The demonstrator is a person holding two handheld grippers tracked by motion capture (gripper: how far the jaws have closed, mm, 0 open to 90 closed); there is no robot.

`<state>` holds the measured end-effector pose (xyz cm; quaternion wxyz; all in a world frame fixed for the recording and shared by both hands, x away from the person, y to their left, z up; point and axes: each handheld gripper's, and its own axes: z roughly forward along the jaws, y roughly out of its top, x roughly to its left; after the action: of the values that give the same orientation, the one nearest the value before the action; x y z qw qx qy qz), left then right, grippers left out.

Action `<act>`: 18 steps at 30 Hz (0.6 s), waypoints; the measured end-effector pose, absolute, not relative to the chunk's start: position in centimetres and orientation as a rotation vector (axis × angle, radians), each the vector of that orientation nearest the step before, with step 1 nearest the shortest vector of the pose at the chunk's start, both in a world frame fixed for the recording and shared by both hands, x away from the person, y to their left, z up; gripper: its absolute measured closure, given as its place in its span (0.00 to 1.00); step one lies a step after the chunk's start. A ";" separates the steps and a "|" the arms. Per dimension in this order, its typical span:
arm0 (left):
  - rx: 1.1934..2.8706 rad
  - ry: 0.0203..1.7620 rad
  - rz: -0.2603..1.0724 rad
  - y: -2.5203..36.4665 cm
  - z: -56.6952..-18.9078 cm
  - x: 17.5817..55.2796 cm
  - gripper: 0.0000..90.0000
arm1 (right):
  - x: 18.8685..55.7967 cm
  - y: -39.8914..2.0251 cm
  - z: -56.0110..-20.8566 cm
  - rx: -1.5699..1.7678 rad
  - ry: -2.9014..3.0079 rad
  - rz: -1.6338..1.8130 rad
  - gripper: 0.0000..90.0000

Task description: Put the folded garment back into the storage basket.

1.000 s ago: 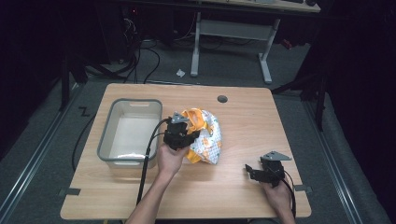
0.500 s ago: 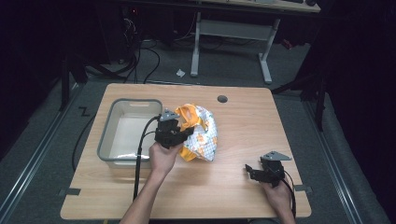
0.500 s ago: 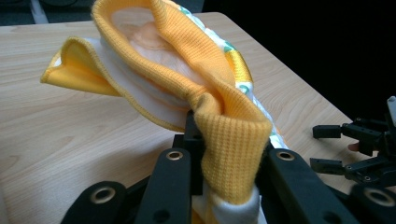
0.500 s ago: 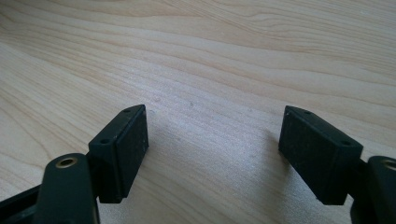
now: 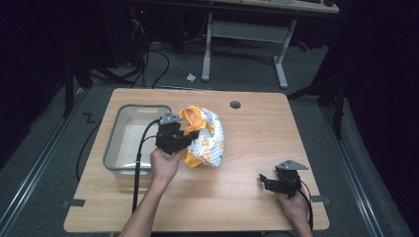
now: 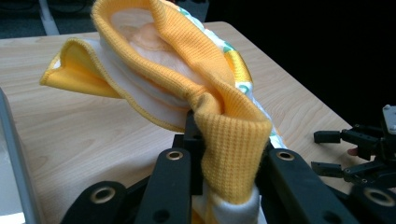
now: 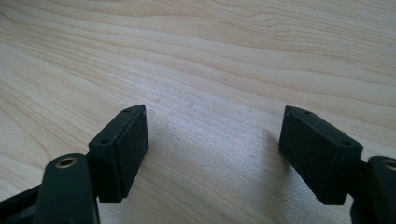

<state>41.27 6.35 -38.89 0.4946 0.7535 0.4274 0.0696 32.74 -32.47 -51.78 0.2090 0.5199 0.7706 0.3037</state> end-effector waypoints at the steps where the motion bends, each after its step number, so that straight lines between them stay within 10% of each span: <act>1: 1.821 1.037 0.172 6.7 -38.7 41.3 0.86 | 32.7 -32.5 -51.8 1.446 2.144 0.845 0.27; 18: 1.799 1.049 0.195 9.1 -37.8 41.6 0.86 | 32.7 -32.5 -51.8 1.446 2.144 0.845 0.27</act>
<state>41.60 9.06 -37.84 0.5011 0.7442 0.4341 0.0806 32.74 -32.47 -51.78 0.2091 0.5199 0.7706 0.3037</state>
